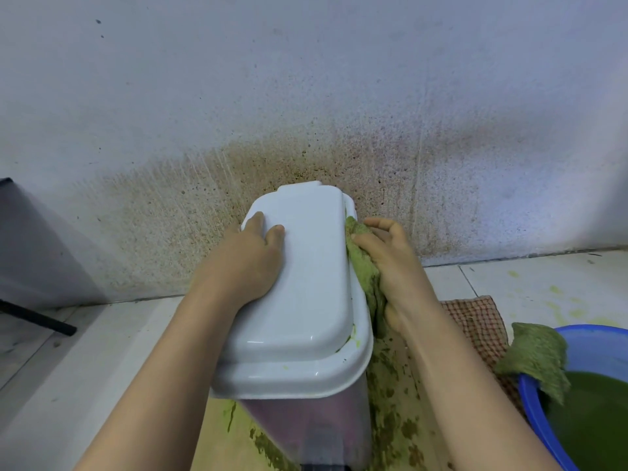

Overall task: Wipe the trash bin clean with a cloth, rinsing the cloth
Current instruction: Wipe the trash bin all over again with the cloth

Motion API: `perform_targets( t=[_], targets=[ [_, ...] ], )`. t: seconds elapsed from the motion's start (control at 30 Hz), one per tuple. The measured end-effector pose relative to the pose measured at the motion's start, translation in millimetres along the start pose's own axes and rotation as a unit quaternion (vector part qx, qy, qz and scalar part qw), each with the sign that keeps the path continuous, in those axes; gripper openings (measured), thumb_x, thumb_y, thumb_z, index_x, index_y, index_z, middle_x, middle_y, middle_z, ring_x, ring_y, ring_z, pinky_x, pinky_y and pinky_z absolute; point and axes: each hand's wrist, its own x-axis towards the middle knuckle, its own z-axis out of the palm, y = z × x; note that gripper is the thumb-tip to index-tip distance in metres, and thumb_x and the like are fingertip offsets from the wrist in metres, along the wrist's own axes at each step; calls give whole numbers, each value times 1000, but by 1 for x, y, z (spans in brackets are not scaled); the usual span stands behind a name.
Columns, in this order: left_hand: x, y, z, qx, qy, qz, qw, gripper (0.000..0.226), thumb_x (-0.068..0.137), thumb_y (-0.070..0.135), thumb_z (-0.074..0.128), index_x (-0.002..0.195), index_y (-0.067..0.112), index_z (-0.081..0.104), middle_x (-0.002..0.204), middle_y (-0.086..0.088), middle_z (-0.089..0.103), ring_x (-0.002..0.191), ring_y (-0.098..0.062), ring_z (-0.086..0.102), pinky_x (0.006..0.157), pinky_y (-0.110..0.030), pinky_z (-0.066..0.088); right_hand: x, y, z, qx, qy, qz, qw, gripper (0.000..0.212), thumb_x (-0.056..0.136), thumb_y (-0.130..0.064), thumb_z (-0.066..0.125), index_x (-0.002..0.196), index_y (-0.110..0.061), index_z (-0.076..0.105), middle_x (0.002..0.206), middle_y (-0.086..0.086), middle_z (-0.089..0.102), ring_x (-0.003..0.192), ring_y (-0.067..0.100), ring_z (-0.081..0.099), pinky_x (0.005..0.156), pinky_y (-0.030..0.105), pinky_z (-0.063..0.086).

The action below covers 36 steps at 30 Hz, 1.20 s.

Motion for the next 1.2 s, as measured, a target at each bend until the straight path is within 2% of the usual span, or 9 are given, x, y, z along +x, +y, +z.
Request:
perform_targets(
  t=[0.13,0.27,0.4,0.57,0.7,0.8,0.87,1.07,1.2],
  targets=[
    [-4,2,-1,8,1,5,1000,59,103,50,24,155,22,24,157,-14,30,142,-32,34,113,-46,28,46,-1,6,-36,14,-28,999,19,88,-8,63,102,-18,55,97,4,62,78,19,60,70,34,48],
    [-5,3,-1,17,3,6,1000,58,103,51,24,155,25,24,157,-13,31,141,-31,35,112,-44,28,90,-3,12,-87,28,-55,994,14,87,-9,62,85,-22,67,95,15,66,79,24,59,73,40,49],
    [-2,3,0,16,6,4,1000,59,102,52,24,156,27,22,157,-13,31,142,-31,34,112,-43,28,105,-6,11,-158,7,-84,984,17,92,-12,60,92,-17,76,104,9,73,100,25,68,93,44,54],
    [-2,0,1,19,11,7,1000,60,100,55,24,155,30,24,158,-10,32,141,-30,37,112,-44,30,91,-6,4,-214,-38,-130,968,15,94,-31,63,97,-23,75,101,-15,71,98,4,65,91,24,51],
    [-2,1,1,18,15,8,1000,60,100,54,25,155,30,24,159,-8,29,141,-29,36,112,-43,29,82,-1,-2,-243,-42,-144,958,28,92,-30,62,116,-19,73,119,-9,69,112,8,62,103,33,47],
    [-2,1,1,21,14,5,1000,61,100,55,24,155,30,23,160,-7,29,142,-29,35,113,-44,29,69,-2,-8,-282,-38,-189,940,25,96,-14,58,117,-14,71,113,-11,64,109,5,58,93,7,41],
    [-1,2,0,24,12,3,1000,61,100,56,24,155,31,23,159,-8,29,142,-29,35,113,-45,29,56,-4,-12,-309,-47,-205,928,25,96,-8,56,116,-13,71,111,-12,61,106,2,57,84,-2,36],
    [-3,3,0,30,4,-9,999,61,99,58,21,155,32,21,160,-8,26,143,-33,34,115,-49,29,26,1,-25,-304,-91,-229,920,28,97,-3,54,116,-16,70,112,-20,59,99,-22,51,84,-5,32],
    [-3,3,0,28,7,-9,1000,61,100,57,22,155,31,21,160,-10,27,142,-33,34,115,-48,29,52,-4,-18,-300,-65,-194,932,30,98,-2,52,116,-16,71,118,-9,65,107,0,58,88,1,39]
  ],
)
